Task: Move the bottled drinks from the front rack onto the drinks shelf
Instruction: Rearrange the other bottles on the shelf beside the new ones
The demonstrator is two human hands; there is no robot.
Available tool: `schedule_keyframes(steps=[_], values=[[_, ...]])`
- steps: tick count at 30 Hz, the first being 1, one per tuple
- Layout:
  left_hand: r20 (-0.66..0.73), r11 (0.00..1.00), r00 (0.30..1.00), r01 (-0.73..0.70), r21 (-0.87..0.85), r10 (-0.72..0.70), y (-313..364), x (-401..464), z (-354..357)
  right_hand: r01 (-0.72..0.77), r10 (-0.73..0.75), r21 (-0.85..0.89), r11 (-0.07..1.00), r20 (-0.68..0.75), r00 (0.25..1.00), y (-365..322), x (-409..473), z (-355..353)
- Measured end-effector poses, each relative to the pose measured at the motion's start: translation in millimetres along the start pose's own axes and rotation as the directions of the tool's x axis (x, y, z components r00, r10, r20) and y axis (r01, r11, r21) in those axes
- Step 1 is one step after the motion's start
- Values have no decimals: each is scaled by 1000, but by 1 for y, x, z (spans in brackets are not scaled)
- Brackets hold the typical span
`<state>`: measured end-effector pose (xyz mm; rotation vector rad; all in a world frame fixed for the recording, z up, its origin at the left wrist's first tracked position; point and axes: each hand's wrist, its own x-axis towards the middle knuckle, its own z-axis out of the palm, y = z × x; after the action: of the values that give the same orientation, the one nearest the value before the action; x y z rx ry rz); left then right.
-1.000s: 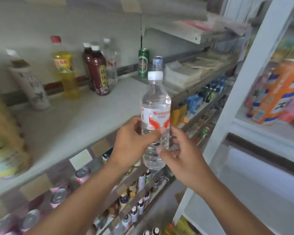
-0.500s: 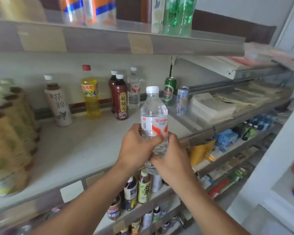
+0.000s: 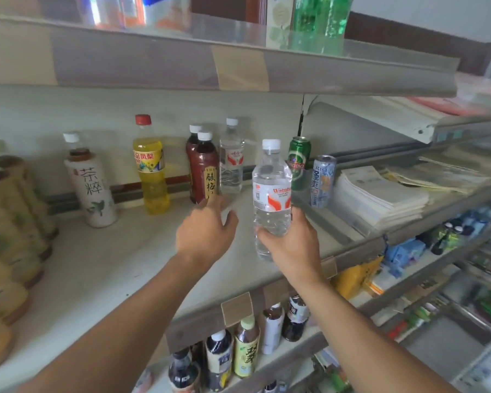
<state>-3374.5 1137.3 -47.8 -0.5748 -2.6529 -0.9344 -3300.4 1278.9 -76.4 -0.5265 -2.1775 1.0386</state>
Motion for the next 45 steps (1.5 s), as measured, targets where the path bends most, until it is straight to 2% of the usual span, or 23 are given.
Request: schedule_keyframes(steps=[4,9,17,25,35,45], values=[[31,990,1000,1,143,-5,-12,9,25,2,-2,1,1000,-10,1000,12,32,18],[26,990,1000,-10,142,6,-22,18,46,55,-55,18,998,4,998,24,67,41],[-31,975,999,-11,220,19,-31,20,52,143,-144,10,990,103,984,29,113,76],[-45,972,999,-5,235,16,-21,32,56,162,-155,-57,985,111,982,25,140,102],[-96,977,995,0,212,21,-27,39,62,163,-156,-61,985,93,983,24,152,118],[-105,977,994,-16,214,39,-25,38,66,126,-128,26,992,103,986,23,161,125]])
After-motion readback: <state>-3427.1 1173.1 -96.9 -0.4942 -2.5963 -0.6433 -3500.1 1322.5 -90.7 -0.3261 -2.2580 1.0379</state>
